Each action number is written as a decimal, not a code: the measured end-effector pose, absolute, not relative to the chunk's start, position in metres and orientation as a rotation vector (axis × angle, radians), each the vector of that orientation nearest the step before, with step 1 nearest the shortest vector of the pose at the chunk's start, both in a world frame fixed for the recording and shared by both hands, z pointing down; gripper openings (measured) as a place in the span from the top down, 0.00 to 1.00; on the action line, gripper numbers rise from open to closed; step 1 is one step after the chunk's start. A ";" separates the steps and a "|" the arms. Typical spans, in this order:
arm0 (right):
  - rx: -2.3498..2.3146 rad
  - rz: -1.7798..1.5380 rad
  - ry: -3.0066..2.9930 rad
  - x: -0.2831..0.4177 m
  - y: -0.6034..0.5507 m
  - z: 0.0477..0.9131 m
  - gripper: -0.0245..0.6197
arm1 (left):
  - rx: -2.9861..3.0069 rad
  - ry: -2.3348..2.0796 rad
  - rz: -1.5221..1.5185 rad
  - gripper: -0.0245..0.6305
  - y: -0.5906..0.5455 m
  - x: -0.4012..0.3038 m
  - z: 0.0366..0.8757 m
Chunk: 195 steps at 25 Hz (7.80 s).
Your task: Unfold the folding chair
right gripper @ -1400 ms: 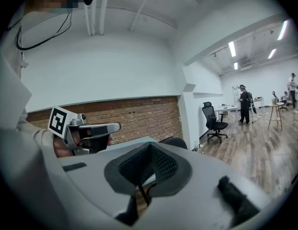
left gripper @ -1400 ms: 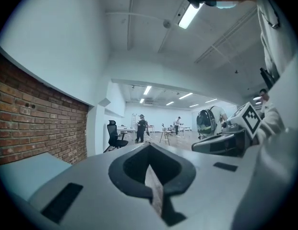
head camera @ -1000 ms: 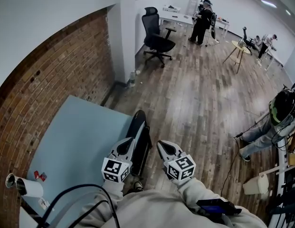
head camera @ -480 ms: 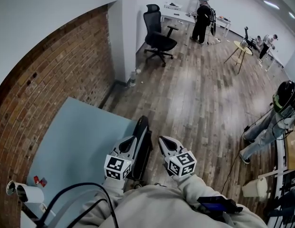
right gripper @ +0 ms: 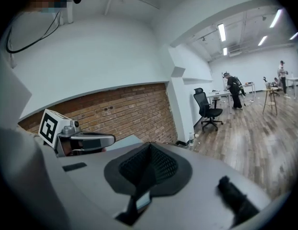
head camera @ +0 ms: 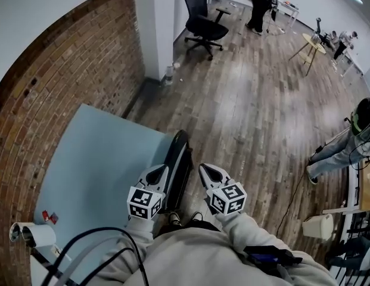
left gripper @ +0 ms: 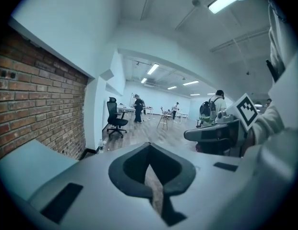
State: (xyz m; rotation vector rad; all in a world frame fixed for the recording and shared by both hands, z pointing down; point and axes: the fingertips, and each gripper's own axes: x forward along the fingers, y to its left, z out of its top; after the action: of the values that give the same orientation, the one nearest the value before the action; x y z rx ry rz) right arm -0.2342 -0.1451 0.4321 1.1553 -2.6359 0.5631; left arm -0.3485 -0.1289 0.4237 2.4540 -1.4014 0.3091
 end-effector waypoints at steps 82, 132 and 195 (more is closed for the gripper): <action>0.893 1.649 -1.825 -0.079 -0.184 0.801 0.71 | 1.905 -0.835 0.646 0.77 -0.206 -0.094 0.570; 0.886 2.218 -2.431 0.247 -0.087 0.945 0.71 | 1.879 -0.794 0.983 0.80 -0.181 -0.007 0.651; 1.467 1.880 -2.114 0.440 0.025 0.885 0.55 | 2.398 -0.930 0.738 0.68 -0.195 -0.056 0.587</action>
State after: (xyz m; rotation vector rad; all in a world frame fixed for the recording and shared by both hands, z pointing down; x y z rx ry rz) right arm 0.4399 0.0251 0.8849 1.4671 -2.1143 1.8799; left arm -0.0562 -0.1953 0.5869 2.3976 -0.9295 0.7379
